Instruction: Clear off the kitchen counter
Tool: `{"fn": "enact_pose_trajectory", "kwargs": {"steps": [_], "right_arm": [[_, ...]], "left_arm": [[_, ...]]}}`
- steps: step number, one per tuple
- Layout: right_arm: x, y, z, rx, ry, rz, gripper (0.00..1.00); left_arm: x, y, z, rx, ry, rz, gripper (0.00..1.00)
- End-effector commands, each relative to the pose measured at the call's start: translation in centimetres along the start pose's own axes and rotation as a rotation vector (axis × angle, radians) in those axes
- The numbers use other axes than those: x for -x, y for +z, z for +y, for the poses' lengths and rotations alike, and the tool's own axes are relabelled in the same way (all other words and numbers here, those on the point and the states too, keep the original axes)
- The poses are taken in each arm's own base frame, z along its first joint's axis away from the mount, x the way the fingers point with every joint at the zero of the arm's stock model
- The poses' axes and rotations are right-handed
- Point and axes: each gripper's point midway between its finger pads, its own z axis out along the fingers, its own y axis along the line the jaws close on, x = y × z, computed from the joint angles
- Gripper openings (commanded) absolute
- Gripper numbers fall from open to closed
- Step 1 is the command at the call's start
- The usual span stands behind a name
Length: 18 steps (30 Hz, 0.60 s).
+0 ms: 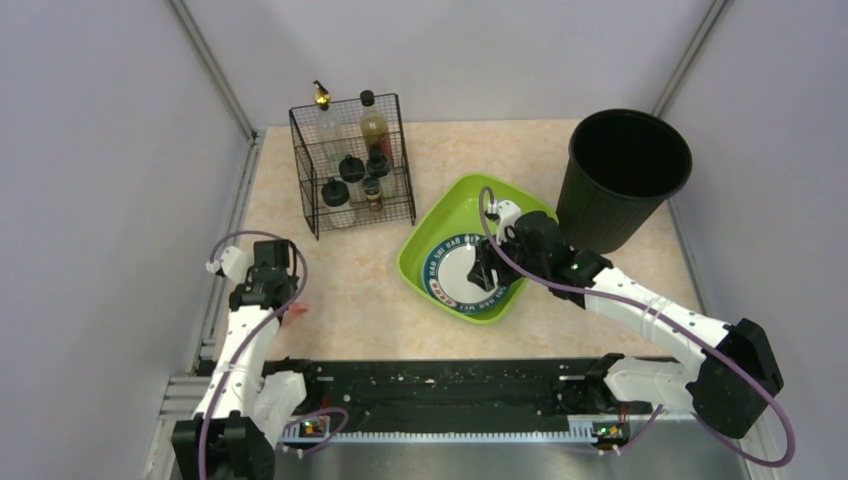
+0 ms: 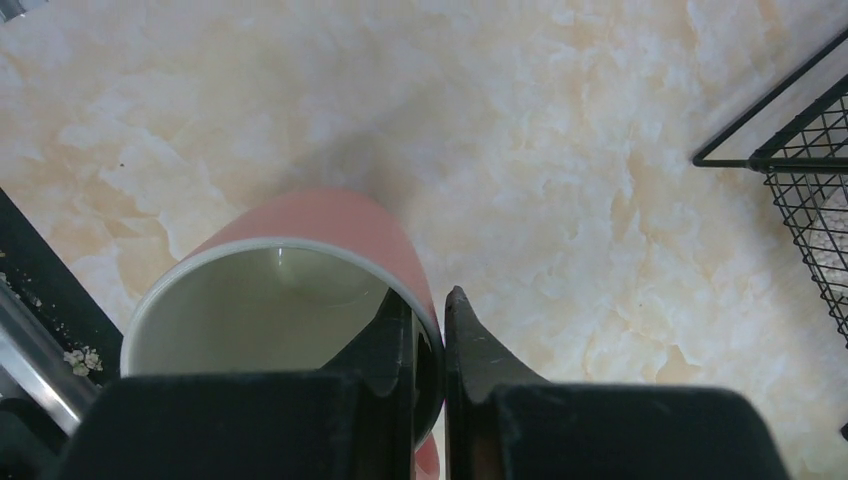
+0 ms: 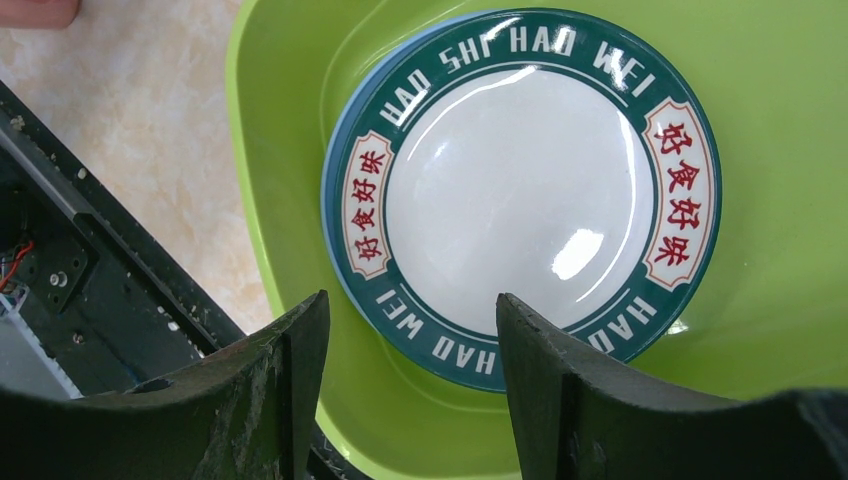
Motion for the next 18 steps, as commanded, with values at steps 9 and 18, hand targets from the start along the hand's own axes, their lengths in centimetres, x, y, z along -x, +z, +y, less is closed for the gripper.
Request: {"fn": "enact_pose_trajectory", "kwargs": {"steps": [9,18], "right_arm": [[0.9,-0.5,1.6,0.045,-0.017,-0.041,0.61],[0.8,-1.5,2.1,0.067,-0.007,-0.059,0.61]], "left_arm": [[-4.3,-2.6,-8.7,-0.490,0.180,0.274,0.00],[-8.3,-6.1,-12.2,-0.663,0.350,0.441,0.00]]}}
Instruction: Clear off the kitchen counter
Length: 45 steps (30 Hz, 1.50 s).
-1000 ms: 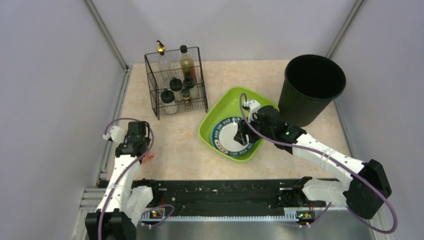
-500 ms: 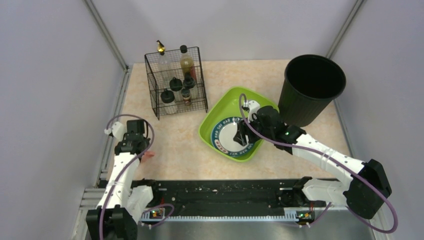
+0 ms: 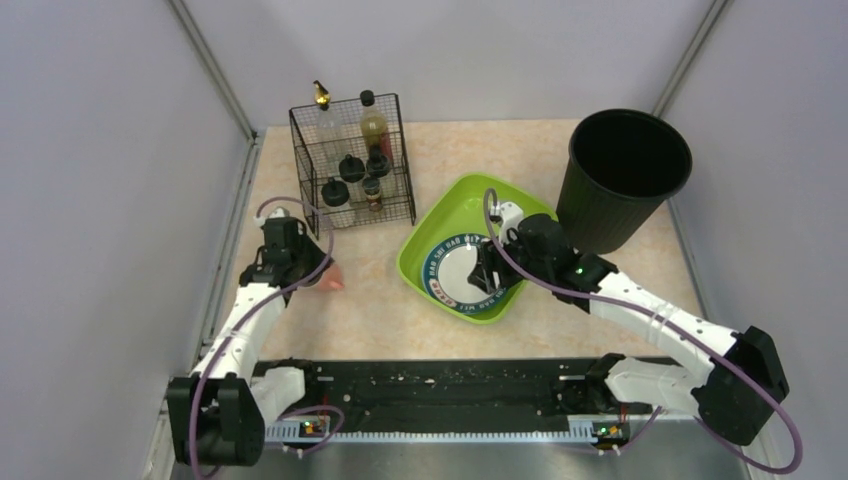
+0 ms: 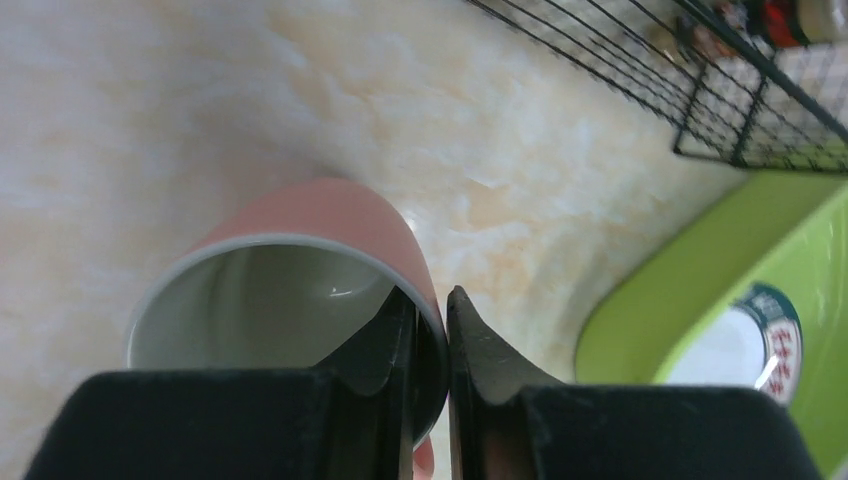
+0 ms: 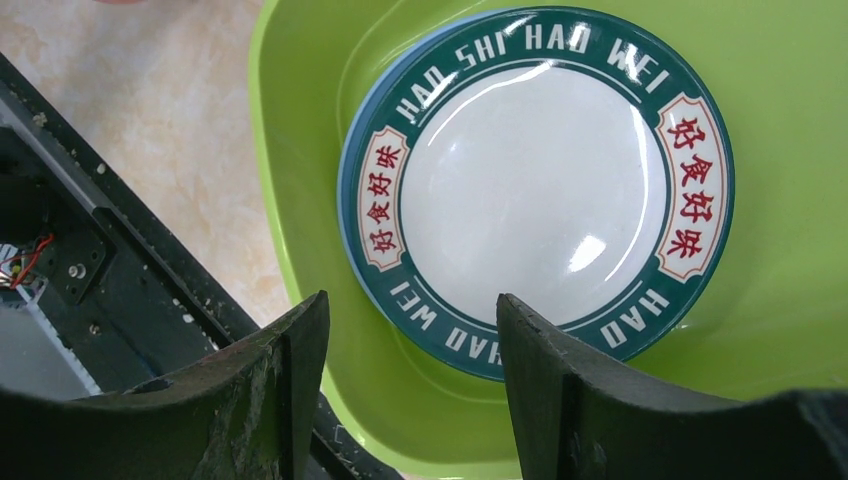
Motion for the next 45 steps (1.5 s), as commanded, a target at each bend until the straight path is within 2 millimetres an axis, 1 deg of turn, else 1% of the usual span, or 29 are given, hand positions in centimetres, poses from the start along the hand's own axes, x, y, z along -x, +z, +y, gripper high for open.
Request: {"fn": "enact_pose_trajectory", "kwargs": {"steps": [1,3,6,9,11,15,20,22,24,25,26,29,30,33,37,42,45], "right_arm": [[1.0,-1.1,1.7,0.064,-0.008,-0.052,0.61],[0.9,-1.3,2.2,0.091,-0.013,-0.055,0.62],[0.8,-1.7,2.4,0.097,-0.024,-0.065,0.61],[0.9,-2.0,2.5,0.103,-0.033,-0.077,0.61],[1.1,-2.5,3.1,0.132,-0.049,-0.086,0.61],[1.3,-3.2,5.1,0.201,-0.131,-0.096,0.61],[1.5,-2.9,8.7,0.233,-0.284,-0.132,0.61],[1.7,-2.5,10.1,0.247,-0.342,-0.161,0.62],[2.5,-2.0,11.1,0.245,-0.404,-0.223,0.62],[2.9,-1.8,11.6,0.243,-0.428,-0.254,0.62],[3.3,-1.7,12.4,0.257,-0.459,-0.292,0.62],[3.7,-1.3,14.5,0.293,-0.579,-0.394,0.63],[4.0,-1.0,14.9,0.285,-0.600,-0.416,0.63],[4.8,0.5,15.6,0.267,-0.619,-0.423,0.64],[4.9,2.6,16.7,0.262,-0.649,-0.425,0.64],[5.4,4.4,18.0,0.240,-0.688,-0.476,0.63],[5.7,5.7,18.4,0.218,-0.711,-0.497,0.63]], "left_arm": [[-3.6,-1.4,-5.5,-0.201,0.094,0.156,0.00],[-3.6,-2.3,-6.9,-0.207,0.150,0.138,0.00],[-3.5,-3.8,-9.1,-0.236,0.205,0.122,0.00],[-3.4,-5.0,-10.6,-0.265,0.231,0.117,0.00],[-3.3,-5.6,-11.5,-0.280,0.244,0.112,0.00],[-3.3,-6.5,-12.9,-0.305,0.270,0.111,0.00],[-3.6,-6.8,-14.3,-0.330,0.286,0.131,0.00],[-3.7,-6.8,-14.7,-0.336,0.289,0.139,0.00],[-3.8,-6.8,-14.8,-0.339,0.291,0.144,0.00],[-3.8,-6.8,-14.8,-0.340,0.289,0.145,0.00],[-3.7,-6.8,-14.8,-0.339,0.288,0.140,0.00],[-3.7,-6.6,-14.6,-0.325,0.283,0.134,0.00],[-3.7,-6.6,-14.6,-0.322,0.281,0.136,0.00],[-3.8,-6.4,-14.6,-0.317,0.274,0.142,0.00],[-3.9,-6.4,-14.5,-0.317,0.271,0.143,0.00],[-3.9,-6.6,-14.4,-0.316,0.256,0.140,0.00],[-4.0,-6.6,-14.4,-0.319,0.256,0.149,0.00]]}}
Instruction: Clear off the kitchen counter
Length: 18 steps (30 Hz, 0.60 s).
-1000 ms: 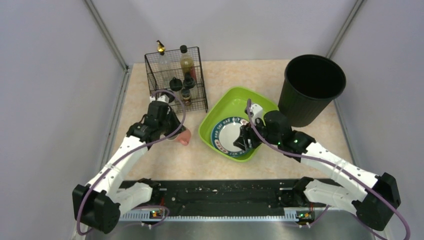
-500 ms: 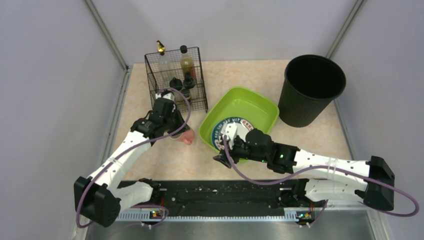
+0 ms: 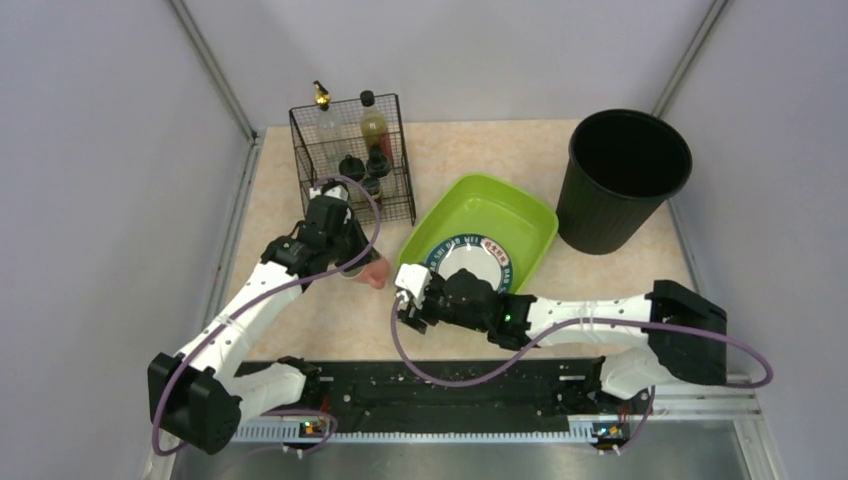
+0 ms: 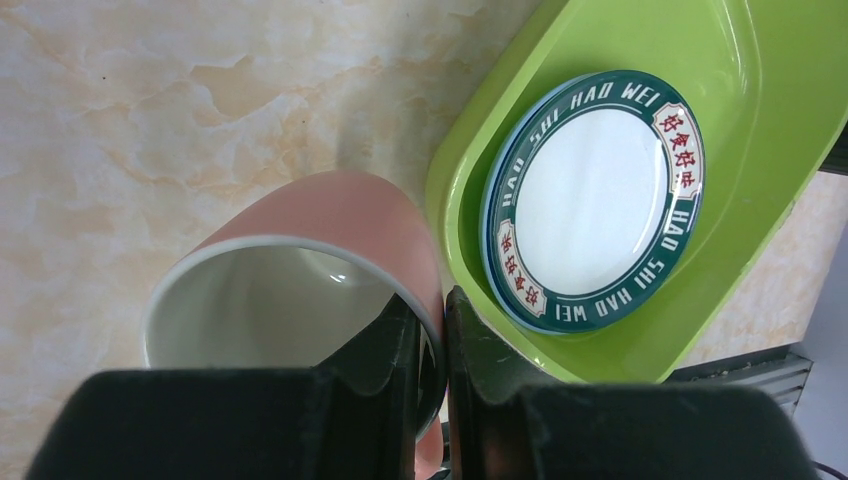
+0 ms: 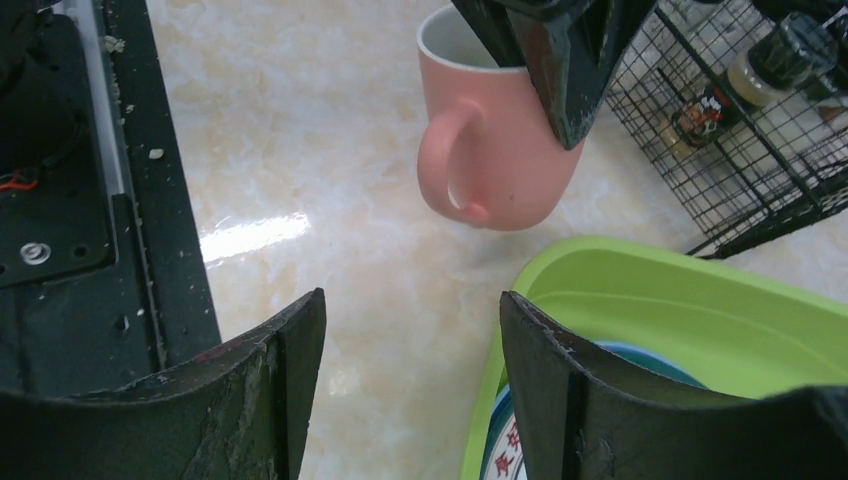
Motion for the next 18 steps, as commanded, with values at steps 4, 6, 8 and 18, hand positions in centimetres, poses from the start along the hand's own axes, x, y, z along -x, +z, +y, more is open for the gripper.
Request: {"fn": "enact_pose_trajectory", "kwargs": {"steps": [4,6,8,18], "right_arm": [[5.6,2.7,-1.0,-0.082,-0.078,-0.202,0.62],[5.4,3.4,-0.8,-0.077,-0.083,-0.205,0.62],[5.3,3.9,-0.8,-0.083,-0.086,-0.216,0.61],[5.9,5.8,-1.3,-0.128,-0.126,-0.275,0.59]], "left_arm": [[2.4,-1.3,-2.4,-0.081,-0.007,-0.087,0.00],[2.4,-1.4,-2.5,-0.087,-0.008,-0.086,0.00],[2.3,-1.5,-2.6,-0.093,-0.007,-0.082,0.00],[2.0,-1.9,-2.9,-0.114,-0.002,-0.072,0.00]]}}
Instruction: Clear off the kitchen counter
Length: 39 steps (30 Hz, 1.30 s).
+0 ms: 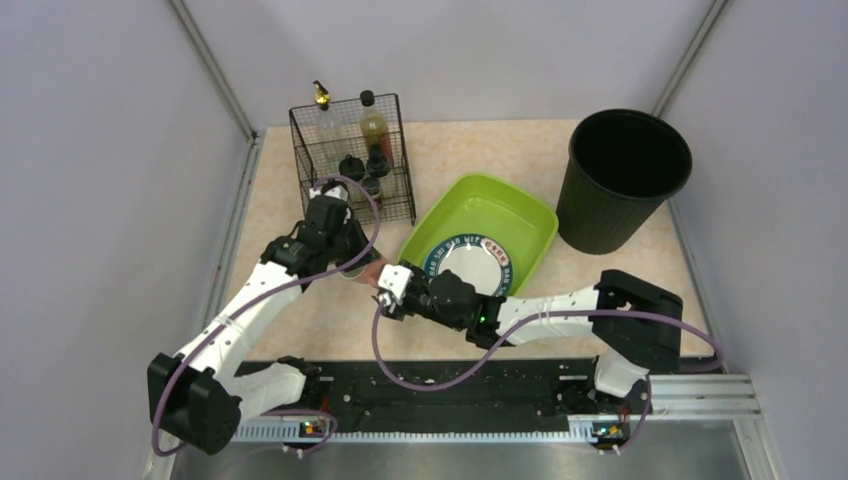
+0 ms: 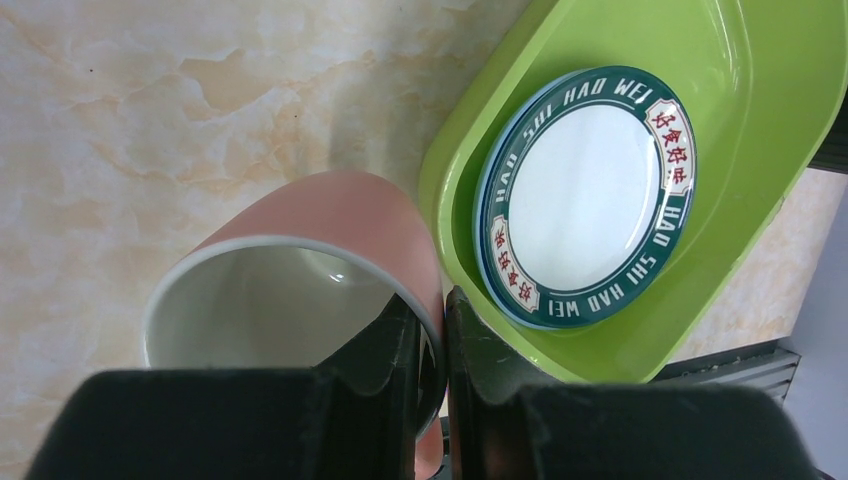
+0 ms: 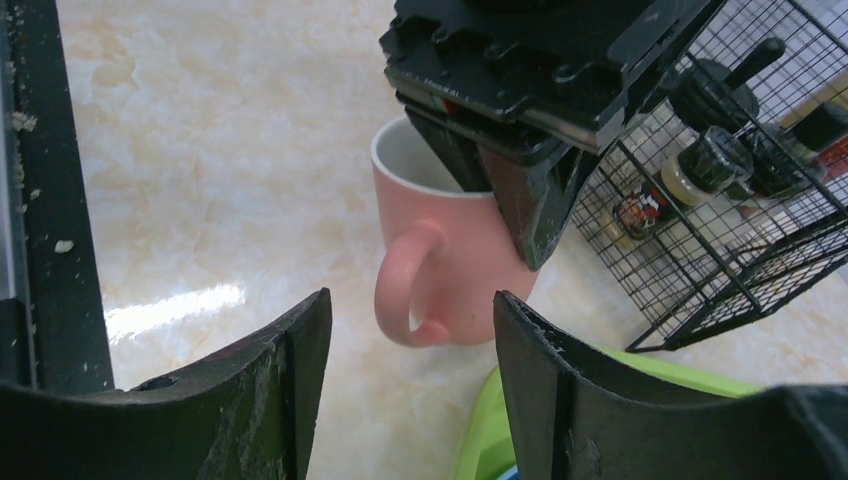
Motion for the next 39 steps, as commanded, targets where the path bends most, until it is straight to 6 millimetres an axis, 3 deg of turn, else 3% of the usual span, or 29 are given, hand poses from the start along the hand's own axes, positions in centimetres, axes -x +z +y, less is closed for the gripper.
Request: {"fn": "enact_pose_trajectory", "kwargs": {"steps": [1,9,15,19,21,35,39], "right_arm": [[3.7,1.7,-0.5,-0.042,-0.018,-0.128,0.59],[2.6,3.0,-0.6,-0.074,-0.043,-0.115,0.49],[2.1,3.3,-1.3,-0.115,-0.059,-0.106,0.34],[1.8,3.6,-1.6,-0.142,-0.058,-0.105,0.17],[1.8,3.6,-1.8,-0.161,-0.054,-0.107,0.01],[3.6,2.0,-3.3,-0.220,-0.036,-0.188,0.00],[4.8,1.4,-3.7,-0.198,-0.009,-0.225,0.00]], "left_arm": [[2.1,-1.8,-2.7,-0.105,0.012,-0.078,0.00],[2.2,-1.9,-2.9,-0.112,0.014,-0.074,0.00],[2.1,-1.9,-3.1,-0.116,0.011,-0.066,0.00],[2.0,-1.9,-3.3,-0.130,0.007,-0.059,0.00],[1.9,-2.0,-3.4,-0.135,0.008,-0.056,0.00],[1.6,-3.3,-2.5,-0.128,0.072,-0.086,0.05],[1.7,-3.8,-1.7,-0.110,0.089,-0.123,0.15]]}}
